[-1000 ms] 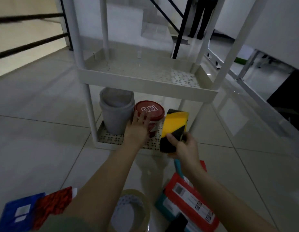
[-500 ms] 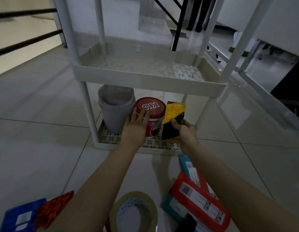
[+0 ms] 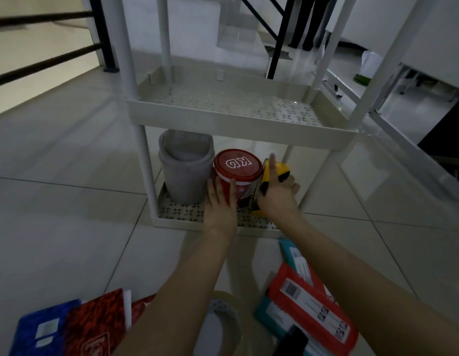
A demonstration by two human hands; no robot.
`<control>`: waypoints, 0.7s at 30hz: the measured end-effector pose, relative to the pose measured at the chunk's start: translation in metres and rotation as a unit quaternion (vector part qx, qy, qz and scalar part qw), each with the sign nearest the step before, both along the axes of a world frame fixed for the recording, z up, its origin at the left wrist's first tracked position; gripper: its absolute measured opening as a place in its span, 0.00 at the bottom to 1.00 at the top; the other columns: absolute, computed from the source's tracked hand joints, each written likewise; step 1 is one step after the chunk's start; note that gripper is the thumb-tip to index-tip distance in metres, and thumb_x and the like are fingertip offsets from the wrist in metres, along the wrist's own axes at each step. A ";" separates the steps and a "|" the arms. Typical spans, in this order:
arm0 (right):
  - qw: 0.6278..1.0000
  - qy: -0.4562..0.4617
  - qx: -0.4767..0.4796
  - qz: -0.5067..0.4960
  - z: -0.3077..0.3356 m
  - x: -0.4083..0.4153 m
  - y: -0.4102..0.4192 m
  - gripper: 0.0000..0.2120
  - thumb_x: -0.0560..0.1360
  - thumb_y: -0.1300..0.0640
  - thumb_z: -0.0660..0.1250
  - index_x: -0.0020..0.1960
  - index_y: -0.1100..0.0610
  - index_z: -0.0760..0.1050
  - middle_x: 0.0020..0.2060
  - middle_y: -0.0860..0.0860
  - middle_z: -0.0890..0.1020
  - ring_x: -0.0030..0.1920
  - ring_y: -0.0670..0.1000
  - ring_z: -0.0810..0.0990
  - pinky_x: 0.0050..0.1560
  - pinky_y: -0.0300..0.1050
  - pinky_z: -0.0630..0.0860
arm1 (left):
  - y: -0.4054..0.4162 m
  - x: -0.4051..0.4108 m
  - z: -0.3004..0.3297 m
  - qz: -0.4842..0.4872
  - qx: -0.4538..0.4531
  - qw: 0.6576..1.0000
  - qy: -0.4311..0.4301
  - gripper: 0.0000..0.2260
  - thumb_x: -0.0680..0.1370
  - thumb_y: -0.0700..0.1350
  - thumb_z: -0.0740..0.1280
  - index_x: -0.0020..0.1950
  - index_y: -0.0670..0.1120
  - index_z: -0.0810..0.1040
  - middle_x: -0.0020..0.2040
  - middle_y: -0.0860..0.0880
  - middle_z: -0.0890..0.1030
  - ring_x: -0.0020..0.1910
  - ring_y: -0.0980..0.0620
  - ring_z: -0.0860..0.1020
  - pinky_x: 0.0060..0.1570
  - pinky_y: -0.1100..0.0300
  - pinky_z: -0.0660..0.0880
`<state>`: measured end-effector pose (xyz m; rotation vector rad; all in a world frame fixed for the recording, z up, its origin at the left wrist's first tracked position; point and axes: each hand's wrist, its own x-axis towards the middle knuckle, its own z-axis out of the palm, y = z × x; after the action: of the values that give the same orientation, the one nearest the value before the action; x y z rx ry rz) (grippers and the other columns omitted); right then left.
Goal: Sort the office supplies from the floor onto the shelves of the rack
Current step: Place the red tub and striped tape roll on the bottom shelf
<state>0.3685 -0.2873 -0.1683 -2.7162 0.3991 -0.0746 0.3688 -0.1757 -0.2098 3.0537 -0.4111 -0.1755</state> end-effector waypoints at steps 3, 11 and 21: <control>0.979 0.066 -0.185 0.047 -0.009 -0.005 -0.006 0.44 0.76 0.46 0.64 0.76 0.46 0.35 0.73 0.70 0.44 0.72 0.73 0.42 0.70 0.62 0.59 | 0.000 -0.012 -0.011 -0.058 0.100 0.983 0.145 0.30 0.81 0.43 0.55 0.77 0.48 0.40 0.76 0.35 0.45 0.74 0.30 0.45 0.73 0.40 0.45; 0.957 0.058 -0.268 0.094 -0.001 -0.005 -0.019 0.35 0.79 0.58 0.59 0.77 0.50 0.41 0.76 0.61 0.43 0.74 0.68 0.41 0.72 0.60 0.56 | 0.008 -0.014 -0.009 -0.095 0.057 0.980 0.164 0.30 0.76 0.42 0.61 0.76 0.46 0.53 0.72 0.37 0.59 0.72 0.35 0.58 0.74 0.41 0.47; 0.957 0.059 -0.260 0.116 -0.010 -0.019 -0.005 0.30 0.81 0.61 0.52 0.76 0.66 0.39 0.75 0.65 0.44 0.74 0.68 0.46 0.68 0.55 0.66 | 0.015 -0.020 -0.014 -0.099 0.037 0.983 0.153 0.35 0.75 0.44 0.63 0.77 0.49 0.47 0.75 0.38 0.54 0.74 0.35 0.51 0.75 0.46 0.46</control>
<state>0.3492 -0.2921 -0.1784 -3.2785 0.0927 0.0566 0.3485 -0.1607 -0.2242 2.9773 -0.6950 -0.6738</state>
